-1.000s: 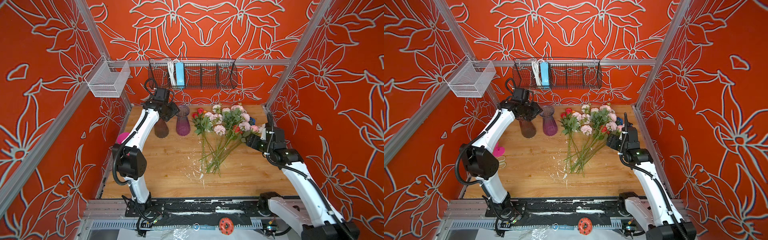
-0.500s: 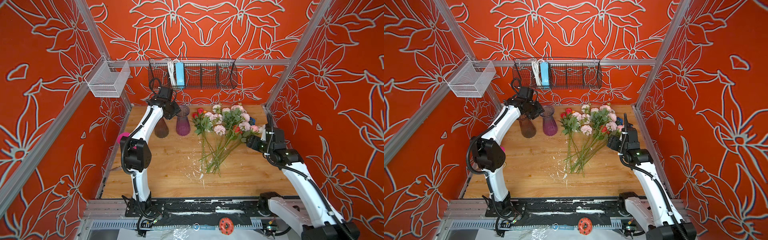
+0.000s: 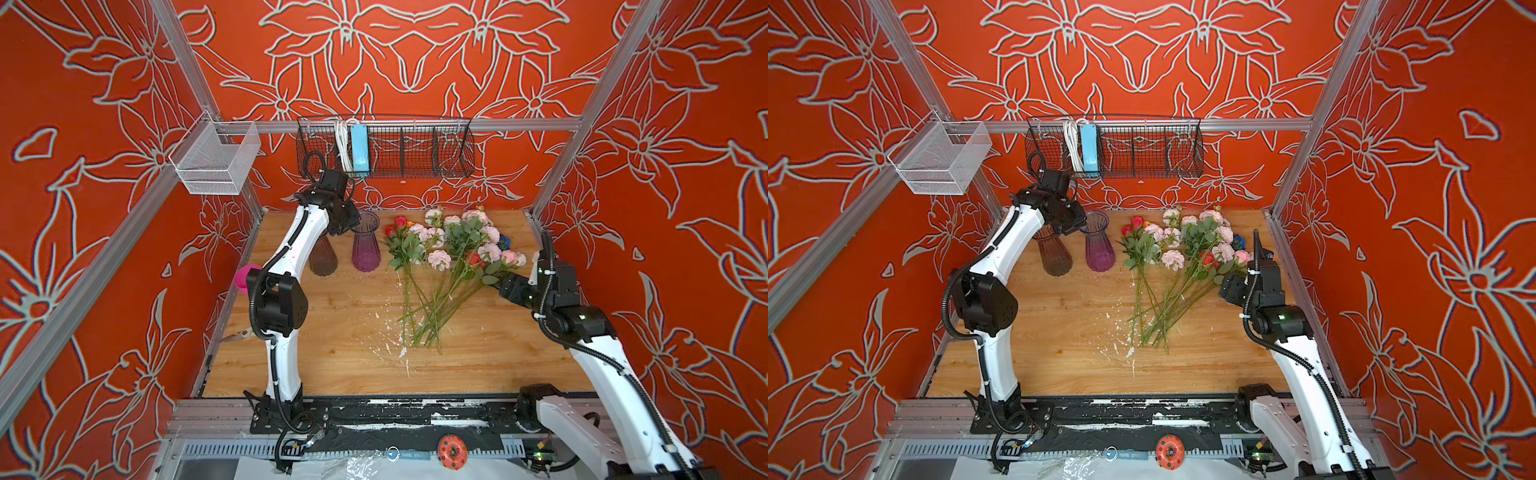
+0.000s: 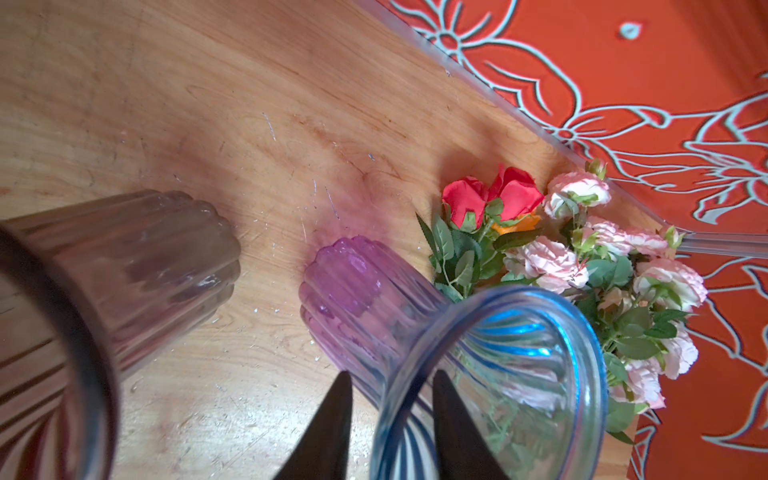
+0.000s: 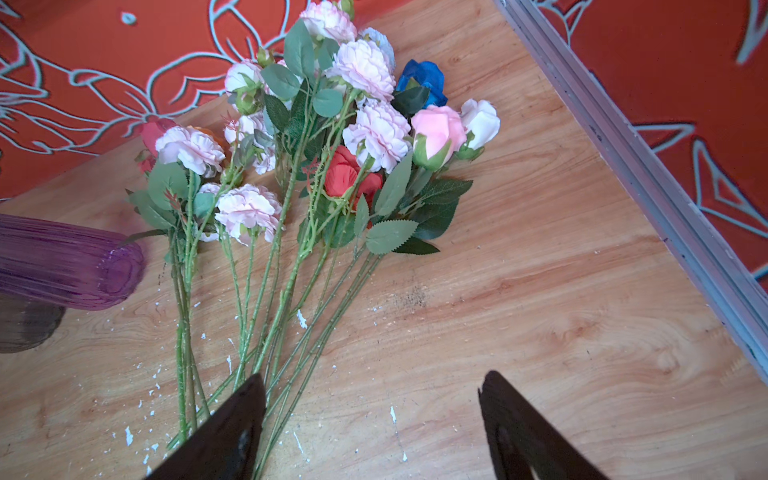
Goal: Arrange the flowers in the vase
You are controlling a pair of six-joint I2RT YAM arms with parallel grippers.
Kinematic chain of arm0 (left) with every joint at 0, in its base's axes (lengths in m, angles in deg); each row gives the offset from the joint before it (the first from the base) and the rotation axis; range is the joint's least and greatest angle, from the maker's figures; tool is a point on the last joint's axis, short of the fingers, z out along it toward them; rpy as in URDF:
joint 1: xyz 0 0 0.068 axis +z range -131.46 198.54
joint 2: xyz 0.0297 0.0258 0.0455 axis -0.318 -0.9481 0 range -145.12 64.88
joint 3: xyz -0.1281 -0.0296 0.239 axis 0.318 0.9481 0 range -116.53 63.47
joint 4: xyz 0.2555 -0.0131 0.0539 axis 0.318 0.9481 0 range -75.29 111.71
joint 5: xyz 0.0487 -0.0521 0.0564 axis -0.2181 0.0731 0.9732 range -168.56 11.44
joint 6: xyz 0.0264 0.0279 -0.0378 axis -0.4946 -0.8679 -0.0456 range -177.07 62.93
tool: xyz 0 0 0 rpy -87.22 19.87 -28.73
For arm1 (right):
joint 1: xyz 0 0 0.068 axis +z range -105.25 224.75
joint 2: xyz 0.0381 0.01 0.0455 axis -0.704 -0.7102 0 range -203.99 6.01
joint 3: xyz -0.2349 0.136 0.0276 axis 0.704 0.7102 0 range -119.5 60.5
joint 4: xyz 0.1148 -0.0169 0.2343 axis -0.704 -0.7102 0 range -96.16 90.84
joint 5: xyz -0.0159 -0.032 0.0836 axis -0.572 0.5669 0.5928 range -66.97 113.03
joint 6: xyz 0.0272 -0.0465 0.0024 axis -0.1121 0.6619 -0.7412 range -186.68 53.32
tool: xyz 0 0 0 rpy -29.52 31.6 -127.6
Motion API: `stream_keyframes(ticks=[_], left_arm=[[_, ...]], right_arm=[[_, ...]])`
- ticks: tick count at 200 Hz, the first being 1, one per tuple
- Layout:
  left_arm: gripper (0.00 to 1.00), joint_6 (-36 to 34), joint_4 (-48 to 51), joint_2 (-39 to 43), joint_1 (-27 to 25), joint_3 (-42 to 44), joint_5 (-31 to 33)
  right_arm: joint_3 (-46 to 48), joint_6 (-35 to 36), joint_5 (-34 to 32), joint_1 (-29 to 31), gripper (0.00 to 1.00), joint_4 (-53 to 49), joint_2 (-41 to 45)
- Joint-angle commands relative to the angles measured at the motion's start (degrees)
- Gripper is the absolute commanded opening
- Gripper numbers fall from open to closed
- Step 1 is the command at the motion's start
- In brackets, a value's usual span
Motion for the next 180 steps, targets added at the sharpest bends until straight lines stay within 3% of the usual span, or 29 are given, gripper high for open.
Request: stream_keyframes(ticks=[1, 43, 73, 107, 180], left_arm=[[0.32, -2.5, 3.9, -1.7, -0.3, -2.0, 0.7], [0.19, -4.4, 6.4, -3.4, -0.2, -4.3, -0.2], [0.17, -5.4, 7.3, -3.5, -0.2, -4.4, -1.0], [0.00, -6.6, 8.5, -2.8, -0.2, -5.3, -2.4], [0.00, -8.2, 11.0, 0.4, -1.9, -4.8, -8.7]], right_arm=[[-0.2, 0.1, -1.2, 0.4, 0.82, -1.5, 0.6], [-0.3, 0.0, -1.3, 0.4, 0.82, -1.9, 0.9], [-0.7, 0.1, -1.4, 0.4, 0.83, -2.6, 1.4], [-2.0, 0.4, -1.6, 0.4, 0.82, -3.2, 1.5], [-4.0, 0.7, -1.3, 0.4, 0.81, -2.9, -0.7]])
